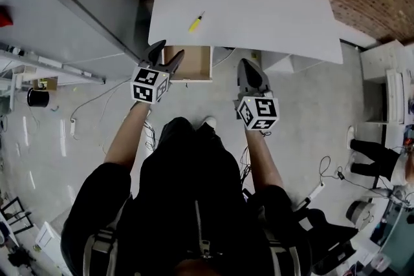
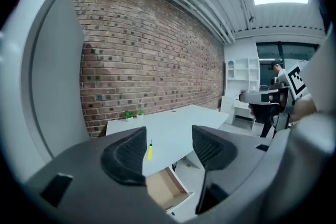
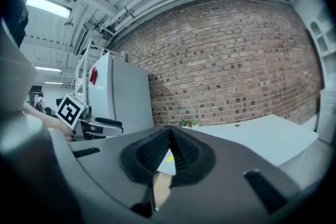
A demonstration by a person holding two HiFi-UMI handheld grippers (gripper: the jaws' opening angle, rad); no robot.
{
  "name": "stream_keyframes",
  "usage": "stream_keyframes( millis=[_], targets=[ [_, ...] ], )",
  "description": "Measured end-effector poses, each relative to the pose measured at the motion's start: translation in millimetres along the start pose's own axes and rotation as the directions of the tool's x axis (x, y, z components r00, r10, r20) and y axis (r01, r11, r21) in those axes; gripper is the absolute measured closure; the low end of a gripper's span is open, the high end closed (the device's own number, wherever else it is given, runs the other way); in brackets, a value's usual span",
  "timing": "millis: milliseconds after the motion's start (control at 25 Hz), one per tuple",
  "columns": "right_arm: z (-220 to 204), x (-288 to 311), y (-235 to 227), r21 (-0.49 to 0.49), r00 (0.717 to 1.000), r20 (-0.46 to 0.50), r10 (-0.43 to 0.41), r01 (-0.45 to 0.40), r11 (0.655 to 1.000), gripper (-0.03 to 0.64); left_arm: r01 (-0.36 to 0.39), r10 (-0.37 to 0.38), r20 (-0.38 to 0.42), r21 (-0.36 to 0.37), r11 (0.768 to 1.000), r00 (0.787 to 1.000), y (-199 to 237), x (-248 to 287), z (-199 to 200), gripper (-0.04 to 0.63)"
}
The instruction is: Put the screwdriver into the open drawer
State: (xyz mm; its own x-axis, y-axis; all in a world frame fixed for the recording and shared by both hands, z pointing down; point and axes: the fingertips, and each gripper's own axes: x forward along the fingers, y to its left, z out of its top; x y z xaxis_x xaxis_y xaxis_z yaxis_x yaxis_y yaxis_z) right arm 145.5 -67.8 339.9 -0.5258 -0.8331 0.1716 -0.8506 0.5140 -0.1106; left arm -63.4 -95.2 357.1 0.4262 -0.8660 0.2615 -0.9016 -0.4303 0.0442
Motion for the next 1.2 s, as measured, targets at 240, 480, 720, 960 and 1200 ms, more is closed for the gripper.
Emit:
stream_keyframes(
  millis=[240,480,720,960,1200],
  targets=[
    [-9,20,-17,0.012,0.999,-0.03,0.01,-0.01,1.0,0.62,-0.006,0.006,-0.029,-0.018,1.0,1.0,12,32,-8,0.304],
    [-21,43,-34,0.025,0.997,-0.076,-0.004,0.006,1.0,0.62,0.021,-0.022,-0.087,-0.012,1.0,0.996,26,73,-24,0.304],
    [-42,66,-45,0.048,0.989,-0.146,-0.019,0.027,0.999,0.62,0.064,-0.064,-0.219,-0.008,0.998,0.974,51,136,-70,0.306],
    [-68,71,-63,0.085,0.977,-0.203,-0.068,0.087,0.993,0.62,0.096,-0.098,-0.317,-0.02,0.995,0.943,70,196,-109,0.327],
    [-92,66,-77,0.117,0.96,-0.251,-0.126,0.16,0.98,0.62,0.115,-0.144,-0.451,-0.092,0.989,0.881,89,245,-154,0.354]
  ],
)
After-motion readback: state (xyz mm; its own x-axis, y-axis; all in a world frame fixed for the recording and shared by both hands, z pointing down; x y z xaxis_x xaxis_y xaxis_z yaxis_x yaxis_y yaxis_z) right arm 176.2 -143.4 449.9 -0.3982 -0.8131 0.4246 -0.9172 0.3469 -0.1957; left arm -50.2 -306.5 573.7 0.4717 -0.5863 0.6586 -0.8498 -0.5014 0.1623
